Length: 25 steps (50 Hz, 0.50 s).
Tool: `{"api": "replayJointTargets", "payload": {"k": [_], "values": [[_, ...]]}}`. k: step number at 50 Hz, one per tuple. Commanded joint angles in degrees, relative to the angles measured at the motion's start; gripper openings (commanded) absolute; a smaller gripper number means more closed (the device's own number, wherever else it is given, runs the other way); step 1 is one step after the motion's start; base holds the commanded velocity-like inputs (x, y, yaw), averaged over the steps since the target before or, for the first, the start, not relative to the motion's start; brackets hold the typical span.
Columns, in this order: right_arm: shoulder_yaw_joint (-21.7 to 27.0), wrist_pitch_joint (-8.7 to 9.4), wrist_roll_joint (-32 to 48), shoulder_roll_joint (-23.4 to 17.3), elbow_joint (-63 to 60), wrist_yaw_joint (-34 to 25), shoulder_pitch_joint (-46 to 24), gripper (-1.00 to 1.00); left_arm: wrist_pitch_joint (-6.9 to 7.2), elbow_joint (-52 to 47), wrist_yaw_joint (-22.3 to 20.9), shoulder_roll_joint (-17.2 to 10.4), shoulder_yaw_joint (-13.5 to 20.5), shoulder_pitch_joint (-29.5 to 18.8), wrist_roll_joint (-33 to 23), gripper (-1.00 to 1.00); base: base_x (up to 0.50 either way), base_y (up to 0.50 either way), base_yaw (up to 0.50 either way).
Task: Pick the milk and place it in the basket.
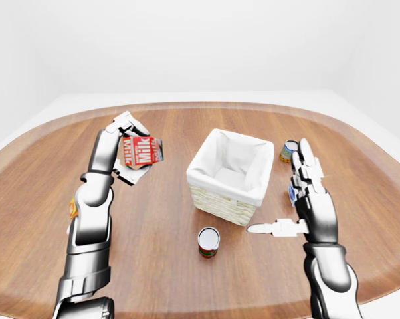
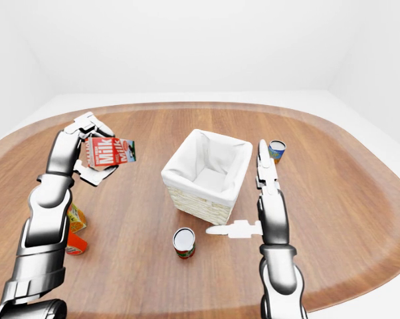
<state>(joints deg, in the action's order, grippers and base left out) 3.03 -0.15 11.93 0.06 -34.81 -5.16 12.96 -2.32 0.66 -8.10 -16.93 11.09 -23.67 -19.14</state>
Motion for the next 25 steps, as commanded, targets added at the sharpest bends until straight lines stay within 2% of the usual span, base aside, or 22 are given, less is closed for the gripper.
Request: {"api": "replayJointTargets", "payload": {"k": [1, 4, 7, 15, 21, 25], "values": [[-0.10, 0.11, 0.01, -0.03, -0.11, 0.01, 0.02, 1.00, 2.81, -4.74, -0.42, 0.86, -0.96, -4.28, 2.04, -1.00, 0.00, 0.00, 0.00], [-0.12, -0.20, 0.00, -0.03, 0.07, 0.01, 0.14, 1.00, 3.72, -5.29, -0.70, 1.20, -1.45, -5.33, 1.84, -1.00, 0.00, 0.00, 0.00], [-0.05, -0.19, -0.07, -0.02, 0.08, 0.00, 0.14, 1.00, 3.59, -4.70, -0.70, 1.34, -1.97, -6.30, 1.37, -1.00, 0.00, 0.00, 0.00], [-0.21, -0.47, 0.09, 0.00, 0.24, 0.06, 0.30, 1.00, 4.50, -3.84, -0.97, 1.80, -2.82, -9.12, 0.86, -1.00, 0.00, 0.00, 0.00], [-0.26, -0.47, 0.12, -0.01, 0.24, 0.05, 0.29, 1.00, 4.16, -2.61, -0.83, 2.47, -3.77, -10.47, 0.18, -1.00, 0.00, 0.00, 0.00], [-0.23, -0.50, 0.10, -0.02, 0.23, 0.03, 0.32, 1.00, 4.87, -2.55, -0.84, 3.38, -4.48, -11.56, 0.06, -1.00, 0.00, 0.00, 0.00]]}}
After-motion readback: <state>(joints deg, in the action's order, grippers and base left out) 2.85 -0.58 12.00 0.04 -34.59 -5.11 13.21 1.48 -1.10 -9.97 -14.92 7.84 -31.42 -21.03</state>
